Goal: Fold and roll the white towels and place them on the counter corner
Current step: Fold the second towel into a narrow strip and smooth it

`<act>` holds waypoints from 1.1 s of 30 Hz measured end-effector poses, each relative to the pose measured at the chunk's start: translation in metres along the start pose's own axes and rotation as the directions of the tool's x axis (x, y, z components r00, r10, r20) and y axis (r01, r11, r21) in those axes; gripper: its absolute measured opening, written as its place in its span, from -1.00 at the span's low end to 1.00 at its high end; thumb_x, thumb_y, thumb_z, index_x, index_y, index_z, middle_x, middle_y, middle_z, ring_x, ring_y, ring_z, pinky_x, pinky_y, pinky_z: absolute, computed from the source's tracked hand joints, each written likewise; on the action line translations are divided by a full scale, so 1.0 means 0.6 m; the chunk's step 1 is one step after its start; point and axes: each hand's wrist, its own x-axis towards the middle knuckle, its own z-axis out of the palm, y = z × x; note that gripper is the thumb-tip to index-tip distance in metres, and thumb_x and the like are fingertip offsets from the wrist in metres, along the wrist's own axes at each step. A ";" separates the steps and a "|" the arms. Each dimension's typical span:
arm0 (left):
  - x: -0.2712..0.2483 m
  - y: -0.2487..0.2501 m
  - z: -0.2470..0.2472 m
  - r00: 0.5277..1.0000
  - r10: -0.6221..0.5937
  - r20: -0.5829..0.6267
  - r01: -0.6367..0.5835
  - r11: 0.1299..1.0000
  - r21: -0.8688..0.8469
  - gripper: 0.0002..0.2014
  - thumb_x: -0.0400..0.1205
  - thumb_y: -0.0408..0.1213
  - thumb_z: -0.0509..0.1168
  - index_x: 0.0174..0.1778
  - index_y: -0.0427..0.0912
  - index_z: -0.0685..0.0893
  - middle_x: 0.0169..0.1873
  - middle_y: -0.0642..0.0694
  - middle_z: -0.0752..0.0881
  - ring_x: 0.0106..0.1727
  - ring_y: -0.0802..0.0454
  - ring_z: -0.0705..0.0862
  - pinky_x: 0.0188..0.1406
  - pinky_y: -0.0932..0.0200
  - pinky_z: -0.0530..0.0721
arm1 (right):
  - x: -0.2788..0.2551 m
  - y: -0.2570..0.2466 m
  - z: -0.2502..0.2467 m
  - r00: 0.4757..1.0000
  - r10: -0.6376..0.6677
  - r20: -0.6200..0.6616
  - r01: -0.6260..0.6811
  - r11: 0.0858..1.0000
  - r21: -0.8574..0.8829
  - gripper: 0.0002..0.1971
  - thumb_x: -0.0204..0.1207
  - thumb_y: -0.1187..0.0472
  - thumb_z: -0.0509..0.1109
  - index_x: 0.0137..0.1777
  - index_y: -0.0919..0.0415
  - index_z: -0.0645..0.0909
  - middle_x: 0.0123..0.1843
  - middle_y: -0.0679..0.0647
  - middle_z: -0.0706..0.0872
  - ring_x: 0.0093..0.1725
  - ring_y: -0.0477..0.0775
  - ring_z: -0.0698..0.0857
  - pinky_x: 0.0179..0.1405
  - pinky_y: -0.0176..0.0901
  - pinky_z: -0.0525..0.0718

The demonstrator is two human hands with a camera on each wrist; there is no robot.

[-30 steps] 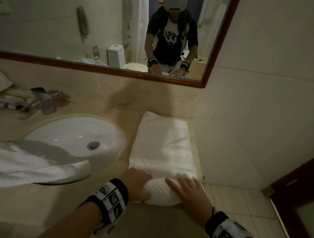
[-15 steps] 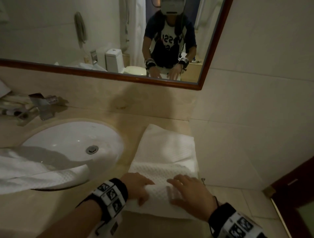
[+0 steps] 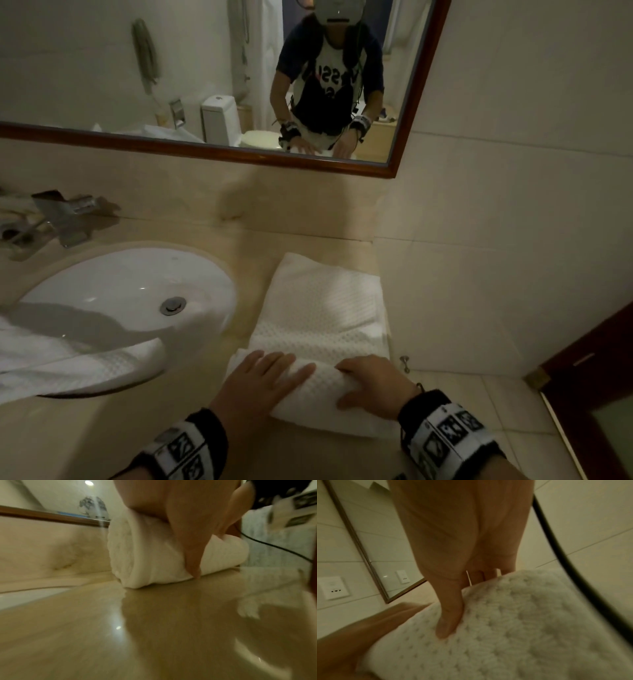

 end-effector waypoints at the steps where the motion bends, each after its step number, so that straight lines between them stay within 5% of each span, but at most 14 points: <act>1: 0.011 -0.005 -0.013 0.997 0.007 0.073 -0.002 0.997 -0.076 -0.44 0.60 0.00 0.05 0.57 0.17 0.20 0.03 0.06 0.77 -0.01 0.09 0.71 0.14 0.17 0.39 | 0.001 -0.001 -0.001 1.000 0.003 0.016 -0.003 1.000 -0.014 -0.39 0.48 -0.05 0.41 0.51 0.09 0.39 0.45 0.08 0.54 0.42 0.09 0.48 0.38 -0.20 0.35; 4: 0.048 -0.030 -0.074 0.982 0.073 0.174 -0.048 0.989 -0.142 -0.26 0.43 0.26 0.20 0.55 0.33 0.12 0.14 0.17 0.67 0.07 0.21 0.64 0.16 0.32 0.46 | -0.003 -0.003 0.015 0.990 -0.027 -0.141 0.001 0.984 -0.179 -0.37 0.53 -0.06 0.28 0.56 0.12 0.25 0.40 0.14 0.55 0.35 0.15 0.55 0.34 -0.06 0.45; 7: 0.103 -0.056 -0.099 0.905 0.159 0.395 -0.009 0.935 -0.356 -0.20 0.44 0.08 0.44 0.55 0.34 0.17 0.41 0.02 0.47 0.42 0.00 0.43 0.40 0.14 0.34 | -0.008 -0.005 0.031 0.981 0.006 -0.195 -0.059 0.961 -0.270 -0.12 -0.08 -0.42 0.41 0.24 0.05 0.44 0.05 0.00 0.78 -0.01 0.01 0.80 -0.11 -0.09 0.77; 10: 0.141 -0.061 -0.117 0.862 0.163 0.480 0.058 0.909 -0.413 -0.17 0.42 -0.03 0.50 0.55 0.32 0.21 0.47 0.05 0.44 0.51 0.00 0.37 0.47 0.09 0.30 | 0.013 0.010 0.045 0.973 -0.002 -0.232 -0.064 0.960 -0.274 0.05 -0.42 -0.33 0.61 0.16 0.10 0.42 -0.09 -0.02 0.83 -0.14 -0.05 0.83 -0.26 -0.10 0.80; 12: 0.154 -0.066 -0.117 0.858 0.156 0.489 0.051 0.922 -0.384 -0.17 0.43 -0.05 0.50 0.55 0.29 0.20 0.52 0.07 0.39 0.54 0.02 0.33 0.49 0.11 0.26 | 0.022 0.023 0.028 0.982 -0.013 -0.190 -0.035 0.969 -0.246 -0.01 -0.29 -0.21 0.64 0.20 0.17 0.44 -0.07 -0.01 0.81 -0.13 -0.04 0.81 -0.18 -0.13 0.80; 15: 0.140 -0.078 -0.110 0.958 0.139 0.250 -0.077 0.967 -0.241 -0.16 0.44 0.23 0.33 0.46 0.54 -0.13 0.56 0.10 0.30 0.55 0.06 0.30 0.54 0.08 0.26 | 0.047 0.051 -0.016 0.997 -0.067 -0.040 0.067 0.998 -0.013 -0.21 0.28 0.03 0.55 0.51 0.17 0.37 0.40 0.11 0.58 0.37 0.12 0.56 0.41 -0.13 0.45; 16: 0.130 -0.080 -0.111 0.981 0.136 0.136 -0.115 0.982 -0.148 -0.16 0.41 0.35 0.20 0.46 0.52 -0.23 0.50 0.10 0.39 0.48 0.09 0.42 0.46 0.09 0.41 | 0.057 0.057 -0.032 0.997 -0.071 -0.008 0.072 0.996 0.057 -0.28 0.35 0.05 0.53 0.52 0.08 0.38 0.44 0.08 0.54 0.42 0.10 0.50 0.43 -0.16 0.37; 18: 0.115 -0.082 -0.102 0.989 0.052 0.140 -0.043 0.997 -0.066 -0.01 0.23 0.52 -0.02 0.58 0.24 -0.11 0.33 0.10 0.61 0.25 0.16 0.67 0.15 0.15 0.68 | 0.080 0.066 -0.068 0.992 -0.057 0.115 0.042 0.991 0.128 -0.37 0.36 0.03 0.54 0.44 0.05 0.48 0.39 0.06 0.59 0.38 0.10 0.52 0.36 -0.14 0.42; 21: 0.109 -0.081 -0.067 0.973 0.001 0.231 -0.003 1.000 0.009 0.29 -0.01 0.61 0.13 0.62 0.00 0.02 0.39 0.04 0.56 0.34 0.10 0.60 0.22 0.04 0.67 | 0.109 0.078 -0.095 0.968 -0.044 0.249 -0.004 0.981 0.192 -0.46 0.38 0.03 0.54 0.36 0.12 0.55 0.34 0.10 0.62 0.33 0.11 0.56 0.27 -0.15 0.47; 24: 0.139 -0.088 -0.075 0.966 0.027 0.255 -0.024 1.000 -0.013 0.36 0.02 0.58 0.25 0.63 0.04 -0.25 0.46 0.06 0.49 0.44 0.07 0.52 0.29 0.02 0.60 | 0.120 0.086 -0.105 0.956 -0.032 0.293 -0.041 0.970 0.241 -0.38 0.42 0.03 0.51 0.47 0.07 0.45 0.43 0.04 0.55 0.42 0.07 0.50 0.36 -0.17 0.42; 27: 0.171 -0.101 -0.094 0.935 0.137 0.327 -0.077 0.979 -0.187 0.12 0.33 0.43 0.25 0.12 0.53 -0.76 0.66 0.10 -0.02 0.67 0.10 -0.01 0.62 -0.04 -0.03 | 0.107 0.081 -0.093 0.993 -0.048 0.105 0.053 0.998 -0.045 -0.08 0.40 -0.13 0.46 0.65 0.03 0.03 0.61 0.03 0.32 0.56 0.05 0.36 0.53 -0.06 0.29; 29: 0.193 -0.113 -0.106 0.905 0.166 0.391 -0.032 0.944 -0.327 -0.03 0.06 0.66 0.03 0.01 0.68 -0.67 0.66 0.14 -0.10 0.67 0.12 -0.10 0.62 0.04 -0.14 | 0.101 0.079 -0.059 0.996 0.032 -0.079 -0.051 0.966 -0.252 0.06 0.23 -0.34 0.42 0.66 0.03 0.02 0.48 0.08 0.52 0.42 0.07 0.57 0.39 0.11 0.50; 31: 0.220 -0.130 -0.105 0.876 0.204 0.437 -0.023 0.923 -0.383 -0.01 -0.24 0.74 -0.21 0.06 0.68 -0.55 0.66 0.15 -0.10 0.66 0.13 -0.10 0.61 0.05 -0.16 | 0.106 0.078 -0.010 0.966 -0.067 -0.251 -0.011 0.955 -0.298 -0.30 0.60 -0.10 0.14 0.66 0.06 -0.04 0.35 0.11 0.55 0.31 0.16 0.60 0.46 0.23 0.35; 33: 0.244 -0.140 -0.112 0.868 0.219 0.446 -0.052 0.933 -0.355 -0.06 -0.27 0.75 -0.30 -0.03 0.72 -0.64 0.65 0.15 -0.17 0.66 0.13 -0.18 0.61 -0.03 -0.22 | 0.114 0.096 0.017 0.970 -0.104 -0.222 0.018 0.934 -0.356 -0.42 0.67 0.16 -0.03 0.67 0.13 -0.11 0.32 0.19 0.50 0.27 0.21 0.57 0.49 0.32 0.20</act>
